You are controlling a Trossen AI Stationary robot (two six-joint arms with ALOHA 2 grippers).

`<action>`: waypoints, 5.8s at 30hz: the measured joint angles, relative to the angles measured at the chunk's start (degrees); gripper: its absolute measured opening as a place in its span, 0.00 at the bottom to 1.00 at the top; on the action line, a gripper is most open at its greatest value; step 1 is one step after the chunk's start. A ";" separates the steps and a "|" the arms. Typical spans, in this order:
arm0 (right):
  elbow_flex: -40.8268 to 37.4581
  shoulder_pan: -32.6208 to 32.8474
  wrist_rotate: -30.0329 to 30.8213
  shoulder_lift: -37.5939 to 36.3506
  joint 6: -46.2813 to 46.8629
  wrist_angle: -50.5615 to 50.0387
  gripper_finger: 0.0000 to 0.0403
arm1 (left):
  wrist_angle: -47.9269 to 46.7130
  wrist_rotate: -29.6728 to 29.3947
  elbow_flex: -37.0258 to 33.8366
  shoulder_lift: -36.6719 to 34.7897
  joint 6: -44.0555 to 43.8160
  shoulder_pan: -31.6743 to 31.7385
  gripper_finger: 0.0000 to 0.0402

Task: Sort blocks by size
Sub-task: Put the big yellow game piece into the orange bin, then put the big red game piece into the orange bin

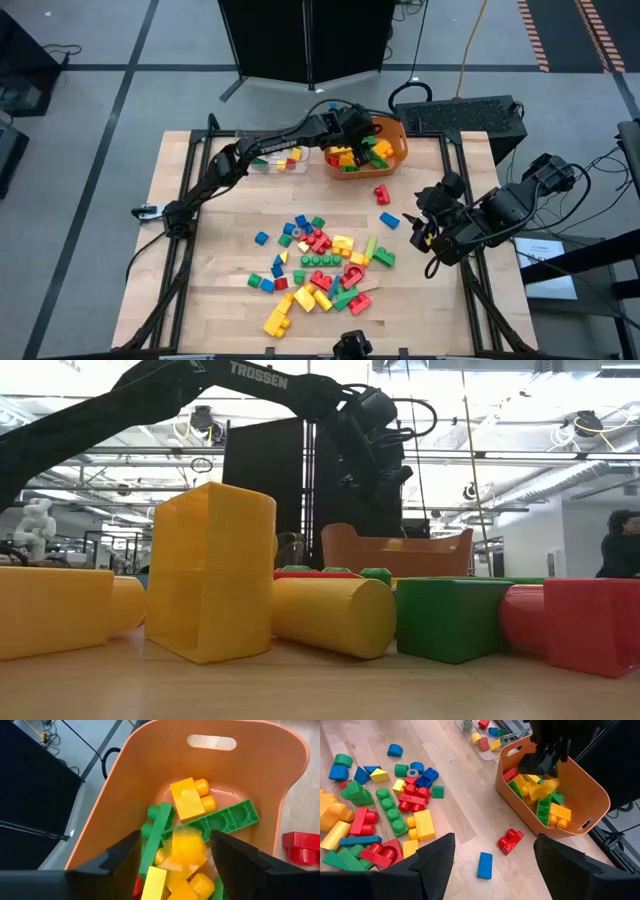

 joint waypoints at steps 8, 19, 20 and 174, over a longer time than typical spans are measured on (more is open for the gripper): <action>0.00 0.01 0.00 0.00 0.02 -0.04 0.66 | 0.91 4.80 0.00 -0.28 -0.12 -1.53 0.66; 0.00 0.02 -0.04 0.00 0.11 -0.04 0.66 | 7.06 15.91 -0.11 2.73 17.75 -10.44 0.67; 0.00 0.00 -0.09 0.00 0.15 -0.04 0.66 | 8.22 15.91 -0.11 3.86 17.75 -10.79 0.67; -0.02 0.02 -2.51 -0.02 -4.52 6.14 0.66 | 5.41 -12.72 -0.15 -1.97 -23.25 -8.93 0.32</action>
